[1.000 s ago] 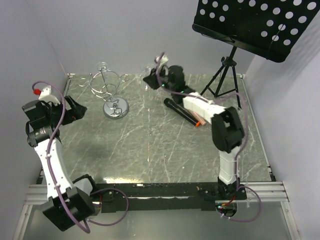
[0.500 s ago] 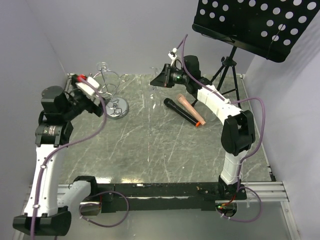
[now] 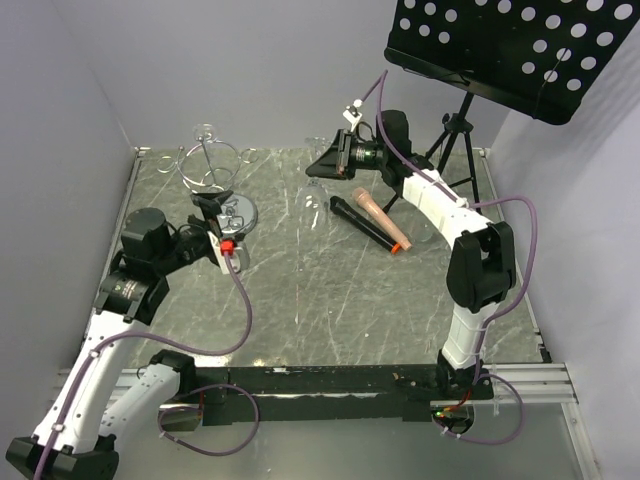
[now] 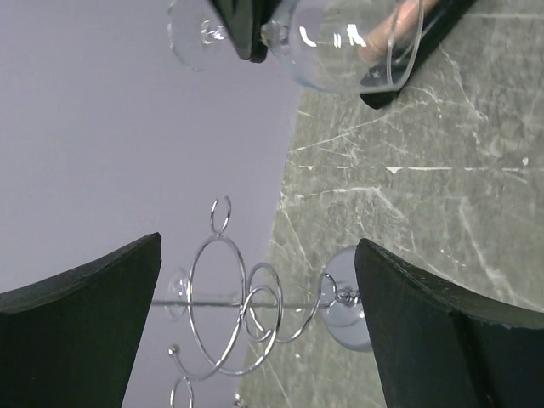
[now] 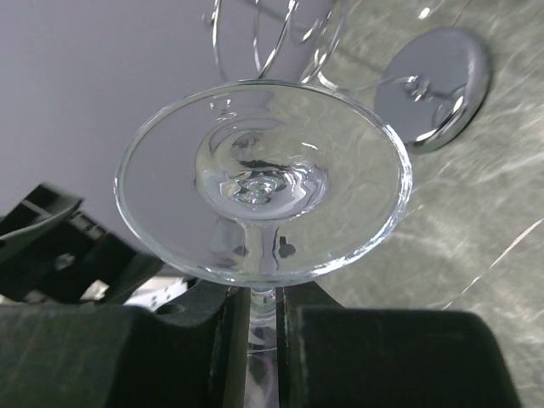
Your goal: Take the wine glass off the wine glass rack
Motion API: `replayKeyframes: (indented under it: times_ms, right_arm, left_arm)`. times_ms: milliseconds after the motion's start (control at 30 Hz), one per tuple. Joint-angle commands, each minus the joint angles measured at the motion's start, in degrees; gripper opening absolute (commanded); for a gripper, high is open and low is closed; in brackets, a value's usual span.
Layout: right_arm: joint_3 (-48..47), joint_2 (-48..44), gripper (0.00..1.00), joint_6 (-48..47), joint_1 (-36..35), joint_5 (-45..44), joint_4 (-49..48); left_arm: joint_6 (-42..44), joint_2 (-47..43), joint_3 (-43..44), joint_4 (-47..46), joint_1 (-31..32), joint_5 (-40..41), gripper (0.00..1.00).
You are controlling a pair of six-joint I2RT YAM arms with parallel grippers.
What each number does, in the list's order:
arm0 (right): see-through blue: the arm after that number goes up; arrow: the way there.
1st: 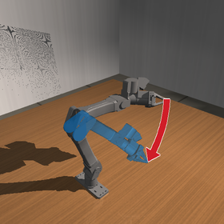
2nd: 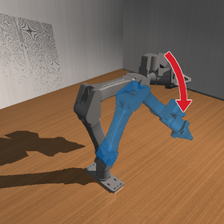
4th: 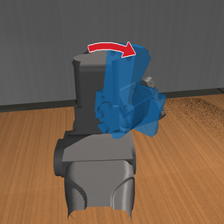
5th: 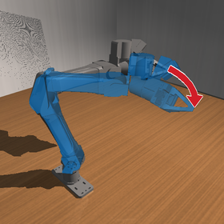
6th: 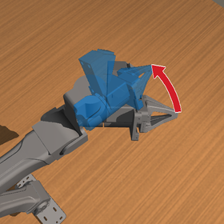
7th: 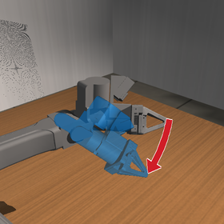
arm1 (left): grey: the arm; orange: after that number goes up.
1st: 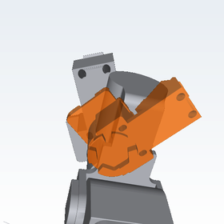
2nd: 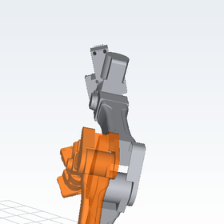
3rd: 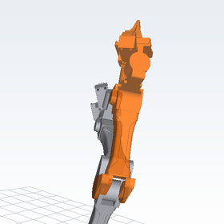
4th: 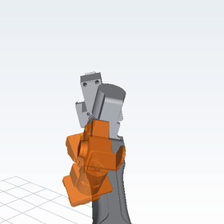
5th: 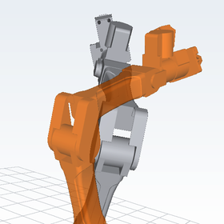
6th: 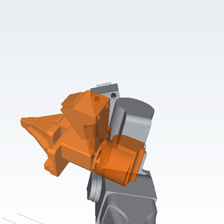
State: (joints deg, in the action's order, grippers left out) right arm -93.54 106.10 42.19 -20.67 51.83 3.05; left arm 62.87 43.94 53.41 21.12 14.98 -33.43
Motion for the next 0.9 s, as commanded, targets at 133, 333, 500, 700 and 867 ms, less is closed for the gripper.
replayKeyframes:
  times_ms: [133,333,500,700,867]
  right_arm:
    - [-2.35,-5.99,0.0,-4.65,0.89,5.02,9.94]
    - [-3.15,-7.14,0.0,-10.91,0.8,5.98,22.79]
    - [3.08,-3.8,0.0,5.06,1.68,14.24,11.77]
    - [-2.26,-1.6,0.0,8.94,5.1,13.13,13.46]
    - [2.82,-3.18,0.0,13.52,3.88,13.03,12.7]
  left_arm:
    - [10.16,-1.49,-4.88,-7.49,2.86,-6.29,1.0]
    - [9.2,-3.25,-8.76,-12.77,4.35,-9.72,1.0]
    - [17.36,-2.82,-11.75,-13.65,9.52,-8.33,1.0]
    - [14.66,7.63,-6.84,-19.71,22.53,3.72,1.0]
    - [18.51,10.64,-6.12,-20.68,23.16,1.0,1.0]
